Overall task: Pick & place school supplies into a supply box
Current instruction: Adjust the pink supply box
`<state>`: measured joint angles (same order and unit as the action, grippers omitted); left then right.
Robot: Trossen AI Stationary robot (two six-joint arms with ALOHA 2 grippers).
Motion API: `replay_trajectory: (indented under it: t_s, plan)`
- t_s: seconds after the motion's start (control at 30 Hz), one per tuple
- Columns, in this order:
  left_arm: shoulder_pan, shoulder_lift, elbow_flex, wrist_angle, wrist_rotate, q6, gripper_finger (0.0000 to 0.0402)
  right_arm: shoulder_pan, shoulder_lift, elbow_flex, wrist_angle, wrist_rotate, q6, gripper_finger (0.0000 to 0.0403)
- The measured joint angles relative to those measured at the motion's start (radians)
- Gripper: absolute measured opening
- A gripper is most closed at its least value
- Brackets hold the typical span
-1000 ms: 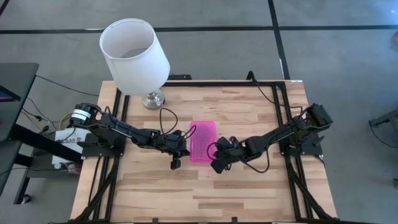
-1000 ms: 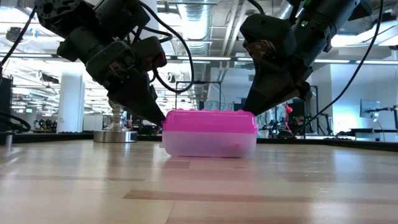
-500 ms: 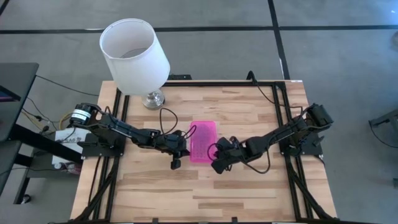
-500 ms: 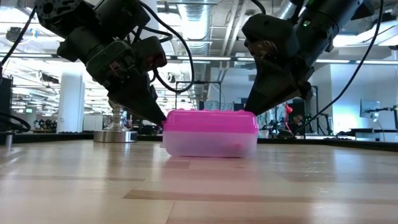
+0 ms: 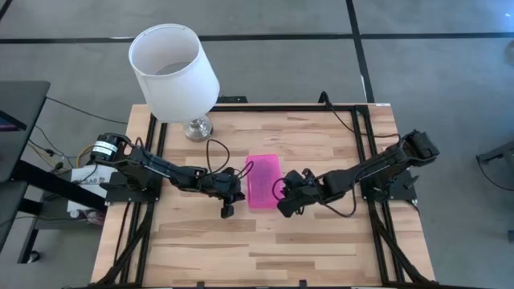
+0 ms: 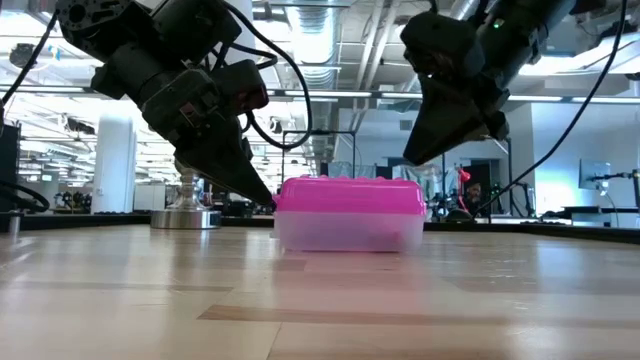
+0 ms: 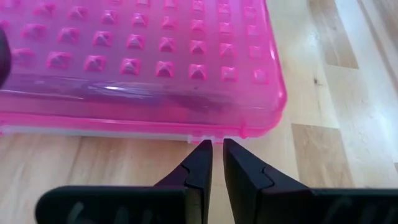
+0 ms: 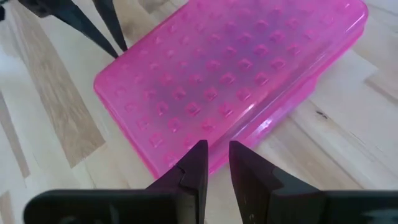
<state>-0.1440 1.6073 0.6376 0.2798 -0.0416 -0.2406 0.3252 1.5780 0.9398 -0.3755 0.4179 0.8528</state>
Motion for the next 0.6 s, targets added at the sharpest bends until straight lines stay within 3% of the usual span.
replay_trajectory:
  t_s: [0.6]
  plan:
    - [0.002,0.000,0.000,0.002,-0.043,-0.011,0.0034,0.000,0.087,0.002,0.033,-0.069,0.029,0.0058]
